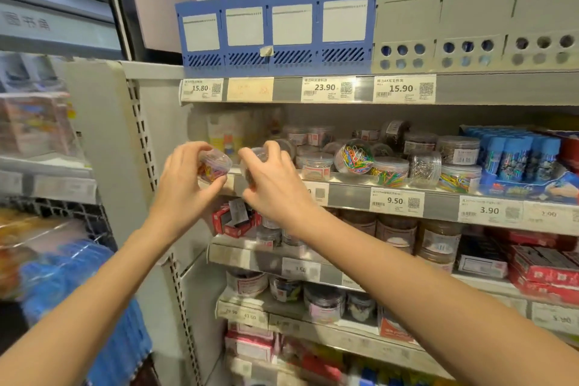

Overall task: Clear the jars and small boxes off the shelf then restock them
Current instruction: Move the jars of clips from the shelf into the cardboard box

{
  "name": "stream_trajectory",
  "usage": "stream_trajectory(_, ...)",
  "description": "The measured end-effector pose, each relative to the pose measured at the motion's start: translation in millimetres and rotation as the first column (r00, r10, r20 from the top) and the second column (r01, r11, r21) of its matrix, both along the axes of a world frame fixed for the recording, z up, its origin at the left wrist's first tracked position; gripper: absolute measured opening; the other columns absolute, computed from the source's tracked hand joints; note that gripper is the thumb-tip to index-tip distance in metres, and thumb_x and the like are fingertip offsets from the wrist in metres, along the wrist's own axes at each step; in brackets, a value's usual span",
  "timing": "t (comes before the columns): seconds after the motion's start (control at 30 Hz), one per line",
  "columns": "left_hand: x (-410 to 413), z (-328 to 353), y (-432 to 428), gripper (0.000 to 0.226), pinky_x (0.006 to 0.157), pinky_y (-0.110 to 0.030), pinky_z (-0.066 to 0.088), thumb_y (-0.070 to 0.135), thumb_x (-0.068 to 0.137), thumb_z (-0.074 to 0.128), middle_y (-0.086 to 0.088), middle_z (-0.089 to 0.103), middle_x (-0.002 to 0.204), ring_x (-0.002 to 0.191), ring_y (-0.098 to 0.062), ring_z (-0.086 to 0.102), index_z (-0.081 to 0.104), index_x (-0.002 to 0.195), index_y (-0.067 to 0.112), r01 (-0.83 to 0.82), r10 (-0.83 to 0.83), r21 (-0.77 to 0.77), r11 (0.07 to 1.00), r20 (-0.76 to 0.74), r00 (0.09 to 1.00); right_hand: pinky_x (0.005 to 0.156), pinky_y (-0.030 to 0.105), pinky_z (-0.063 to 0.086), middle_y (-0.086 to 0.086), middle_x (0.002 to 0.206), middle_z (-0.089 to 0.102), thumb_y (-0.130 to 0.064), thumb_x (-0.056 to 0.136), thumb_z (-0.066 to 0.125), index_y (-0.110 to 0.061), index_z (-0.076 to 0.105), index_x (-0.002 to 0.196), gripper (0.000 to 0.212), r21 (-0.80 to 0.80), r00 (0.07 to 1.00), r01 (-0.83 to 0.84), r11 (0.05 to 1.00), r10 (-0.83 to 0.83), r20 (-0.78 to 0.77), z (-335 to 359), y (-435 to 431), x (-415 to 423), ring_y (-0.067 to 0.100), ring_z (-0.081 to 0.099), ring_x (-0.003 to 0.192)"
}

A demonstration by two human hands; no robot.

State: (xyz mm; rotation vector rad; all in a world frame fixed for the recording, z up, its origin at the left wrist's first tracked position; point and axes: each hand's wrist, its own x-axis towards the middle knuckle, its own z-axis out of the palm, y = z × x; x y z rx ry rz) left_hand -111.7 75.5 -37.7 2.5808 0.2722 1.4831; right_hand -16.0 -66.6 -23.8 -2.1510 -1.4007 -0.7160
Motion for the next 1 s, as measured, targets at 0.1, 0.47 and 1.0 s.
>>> stream_trajectory(0.1,-47.6,-12.3,-1.5,0.055,0.086,-0.030,0.037,0.013,0.077,0.077,-0.010,0.054,0.117,0.108,-0.023,0.050,0.048,0.123,0.007,-0.080,0.078,-0.056,0.995,-0.045,0.996,0.094,0.044,0.040,0.015,0.122,0.034,-0.009,0.077,0.061,-0.014,0.033,0.136,0.065,-0.012,0.980,-0.129,0.992,0.126,-0.153,-10.8,4.6,-27.1,0.039,0.040,0.112)
stream_trajectory(0.47,-241.5,-73.9,0.9,0.068,0.090,-0.021,0.035,0.013,0.073,0.078,-0.004,0.046,0.128,0.117,-0.014,0.046,0.043,0.131,0.011,-0.390,0.320,-0.206,0.898,-0.306,0.897,0.076,0.037,0.038,0.009,0.104,0.051,-0.021,0.069,0.068,-0.011,0.043,0.112,0.051,-0.137,0.821,-0.520,0.843,0.449,-0.354,-92.7,52.3,-157.5,0.034,0.049,0.099)
stream_trajectory(1.0,-389.6,-198.5,67.0,0.069,0.081,-0.027,0.047,0.024,0.077,0.073,-0.003,0.029,0.122,0.096,-0.018,0.051,0.042,0.138,0.018,-0.740,0.399,-0.271,0.615,-0.703,0.589,0.095,0.039,0.043,0.004,0.124,0.037,-0.020,0.072,0.068,-0.021,0.039,0.132,0.066,-0.167,0.546,-0.790,0.590,0.552,-0.631,-201.5,153.7,-296.6,0.025,0.043,0.114)
